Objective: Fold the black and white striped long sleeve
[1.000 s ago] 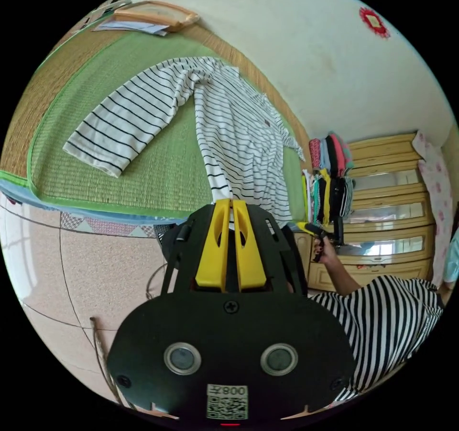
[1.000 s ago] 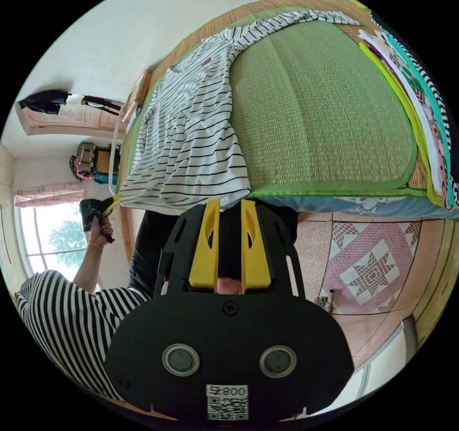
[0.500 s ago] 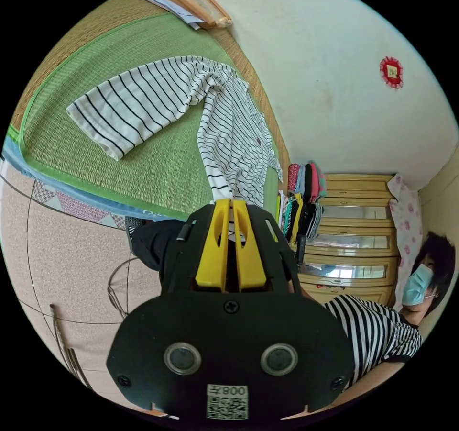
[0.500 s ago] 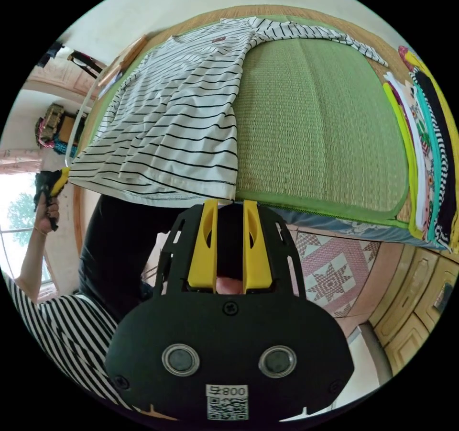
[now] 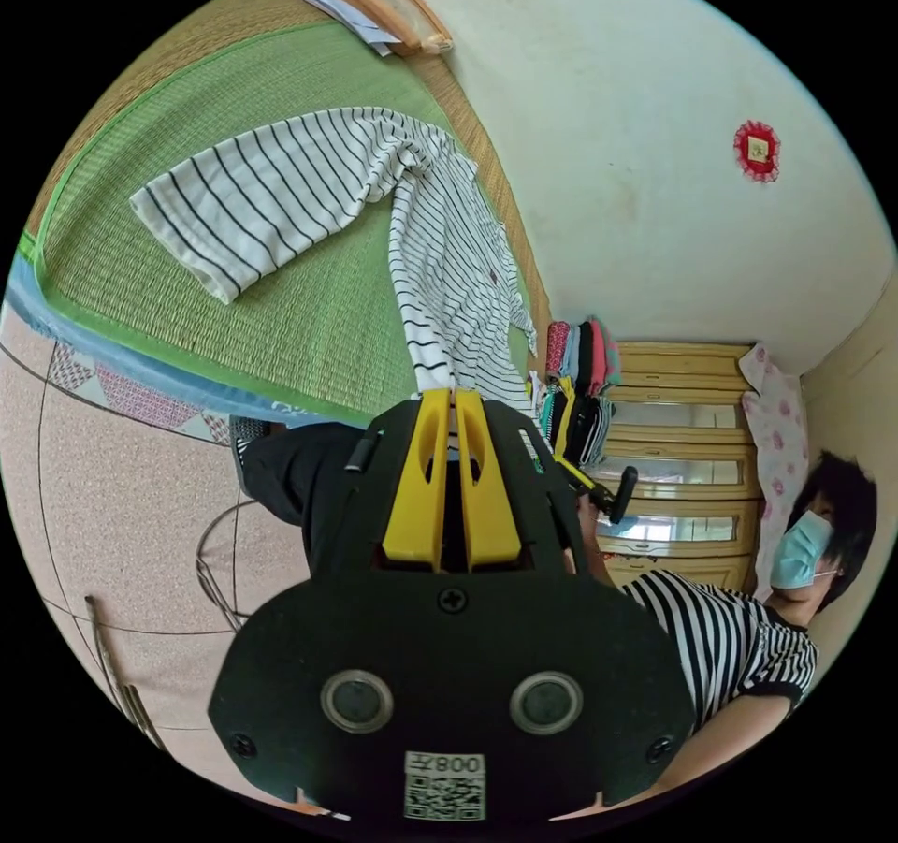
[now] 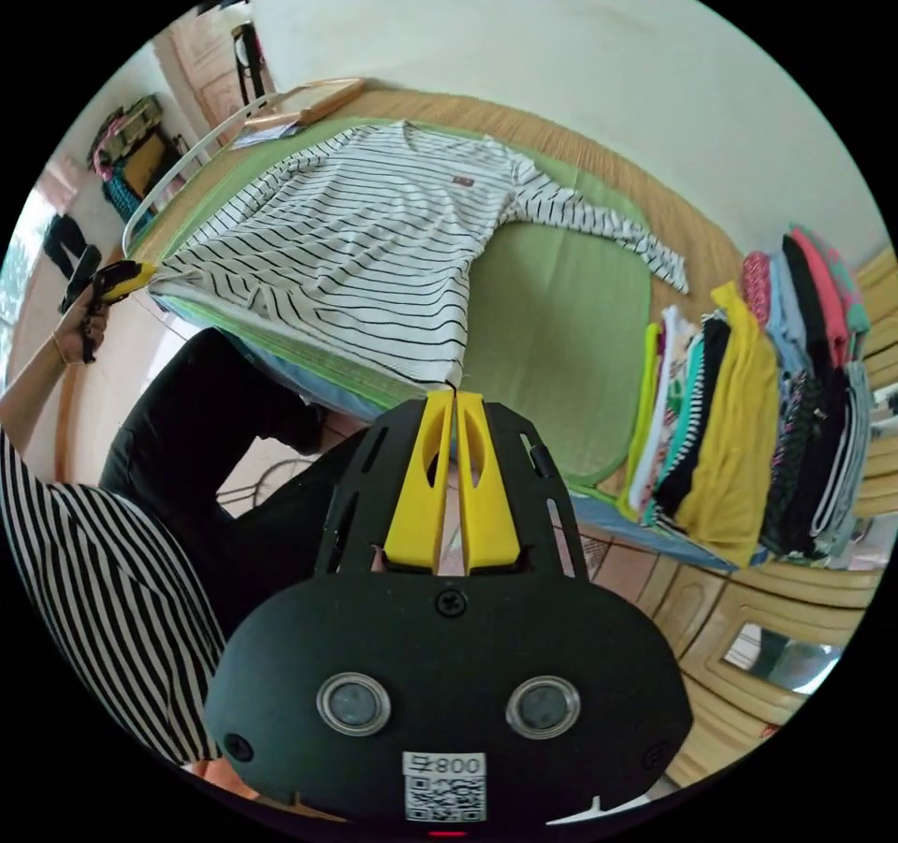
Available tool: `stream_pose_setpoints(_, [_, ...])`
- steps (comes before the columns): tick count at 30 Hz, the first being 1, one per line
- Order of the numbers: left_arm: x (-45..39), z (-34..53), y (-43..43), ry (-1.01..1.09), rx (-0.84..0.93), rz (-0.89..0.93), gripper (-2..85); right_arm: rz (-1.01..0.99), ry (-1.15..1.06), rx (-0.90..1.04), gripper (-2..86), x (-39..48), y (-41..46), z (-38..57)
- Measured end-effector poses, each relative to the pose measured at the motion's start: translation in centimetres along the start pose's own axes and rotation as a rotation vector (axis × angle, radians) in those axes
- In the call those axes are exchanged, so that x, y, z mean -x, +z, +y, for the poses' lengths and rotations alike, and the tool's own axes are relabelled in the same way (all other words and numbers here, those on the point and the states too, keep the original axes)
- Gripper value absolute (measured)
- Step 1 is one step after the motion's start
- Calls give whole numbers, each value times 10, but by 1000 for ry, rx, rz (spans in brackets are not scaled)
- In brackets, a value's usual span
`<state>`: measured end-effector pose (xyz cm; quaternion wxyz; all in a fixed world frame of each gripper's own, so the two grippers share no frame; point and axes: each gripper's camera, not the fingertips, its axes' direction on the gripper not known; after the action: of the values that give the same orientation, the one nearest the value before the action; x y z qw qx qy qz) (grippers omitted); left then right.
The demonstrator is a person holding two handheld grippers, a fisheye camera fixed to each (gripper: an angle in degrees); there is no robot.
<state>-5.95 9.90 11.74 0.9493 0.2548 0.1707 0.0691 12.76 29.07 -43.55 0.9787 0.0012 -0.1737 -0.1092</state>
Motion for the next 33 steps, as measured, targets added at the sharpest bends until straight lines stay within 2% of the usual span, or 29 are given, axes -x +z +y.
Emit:
stream_pose_setpoints(4, [28, 17, 12, -89, 24, 1, 5, 53, 1, 76, 2, -5, 6, 6])
stream_pose_setpoints(9, [45, 33, 18, -197, -8, -19, 3, -184, 200, 253, 2, -40, 72, 18])
stream_pose_setpoints(12, [33, 36, 15, -181, -4, -40, 2, -264, 287, 232, 2, -57, 65, 16])
stream_pose_setpoints(19, [4, 38, 2, -177, -46, -101, 2, -245, 255, 235, 1, -61, 30, -7])
stream_pose_setpoints(21, [-9, 40, 5, -147, -39, -79, 4, -243, 274, 248, 1, -62, 26, -12])
stream_pose_setpoints(27, [-100, 43, 46, 141, 127, -131, 25, -224, 296, 225, 4, -57, -10, -22])
stream_pose_setpoints(33, [-182, 44, 98, 383, 309, -305, 53, -212, -24, 119, 41, 33, -49, -98])
